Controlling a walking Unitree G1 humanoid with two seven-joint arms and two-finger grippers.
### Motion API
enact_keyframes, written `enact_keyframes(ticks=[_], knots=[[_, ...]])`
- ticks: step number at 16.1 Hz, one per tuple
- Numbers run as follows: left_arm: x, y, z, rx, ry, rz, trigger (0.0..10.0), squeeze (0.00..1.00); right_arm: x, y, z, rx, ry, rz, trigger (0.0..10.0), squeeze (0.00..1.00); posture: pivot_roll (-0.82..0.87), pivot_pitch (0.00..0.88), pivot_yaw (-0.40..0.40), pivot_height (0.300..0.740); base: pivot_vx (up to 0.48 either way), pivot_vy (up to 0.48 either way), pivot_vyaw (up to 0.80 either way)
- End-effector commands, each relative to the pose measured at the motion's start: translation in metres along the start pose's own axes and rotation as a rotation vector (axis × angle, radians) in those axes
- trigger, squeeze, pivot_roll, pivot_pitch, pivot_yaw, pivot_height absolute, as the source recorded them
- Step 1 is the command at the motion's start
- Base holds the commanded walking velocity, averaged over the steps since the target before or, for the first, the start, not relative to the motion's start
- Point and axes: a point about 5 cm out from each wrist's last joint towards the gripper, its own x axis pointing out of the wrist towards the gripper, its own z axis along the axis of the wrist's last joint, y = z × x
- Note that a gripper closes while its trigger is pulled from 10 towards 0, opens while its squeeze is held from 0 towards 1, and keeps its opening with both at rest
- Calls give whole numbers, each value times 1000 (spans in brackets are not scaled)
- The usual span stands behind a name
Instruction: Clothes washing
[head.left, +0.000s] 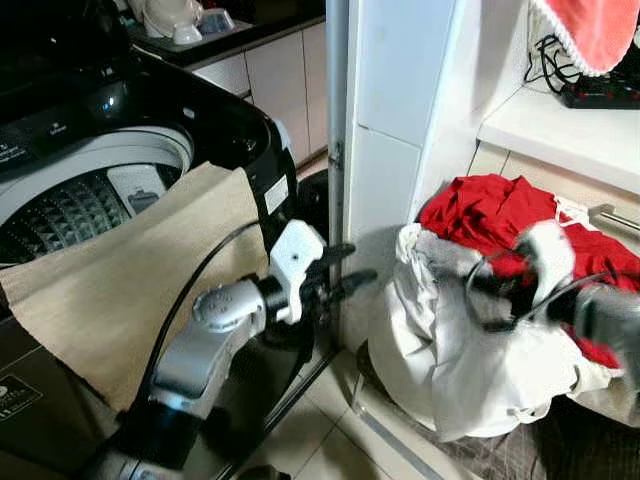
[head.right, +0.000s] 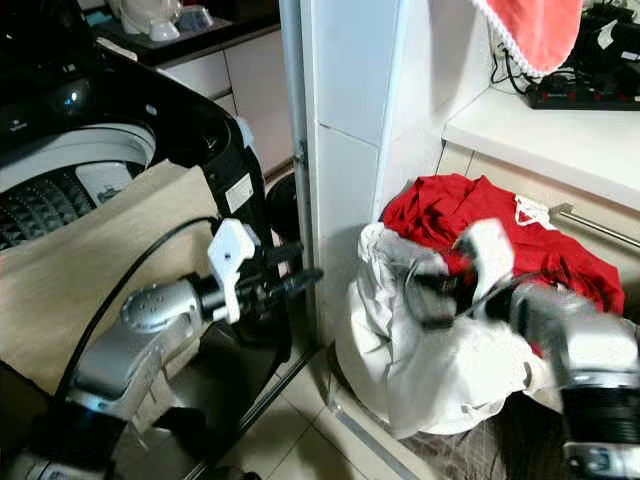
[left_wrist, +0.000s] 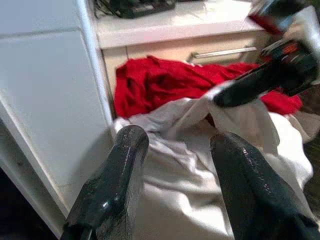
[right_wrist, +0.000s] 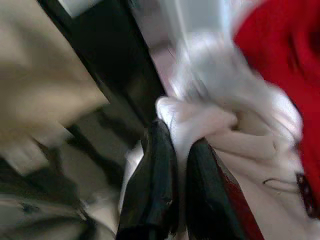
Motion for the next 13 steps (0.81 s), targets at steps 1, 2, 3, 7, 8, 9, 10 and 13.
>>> enact_keyframes(ticks=[1,2,3,7,8,9,10,13], knots=[[1,8,7,7,-27,35,10000,0,-8,11,30,-1,-135,91,0,0,-102,0,62,740,0,0,0],[4,9,13,8,-49,44,10000,0,-14,17,44,9,-208,140,0,0,-104,0,61,740,0,0,0],[8,11,22,6,-87,53,10000,0,-23,24,61,3,-281,197,0,0,-106,0,61,740,0,0,0],[25,10,65,-123,-287,12,10000,1000,-40,53,108,-16,-482,369,0,0,-110,0,56,740,0,0,0],[27,10,68,-112,-296,11,10000,1000,-40,55,110,-17,-491,382,0,0,-110,0,56,740,0,0,0],[33,7,76,-140,-330,-5,10000,1000,-40,61,115,-24,-495,407,0,0,-109,0,49,740,0,0,0],[41,3,86,-141,-362,-34,10000,1000,-37,72,118,-51,-489,446,0,0,-110,0,50,740,0,0,0],[49,1,91,-129,-370,-24,10000,1000,-36,84,124,-60,-503,488,0,0,-110,0,50,740,0,0,0]])
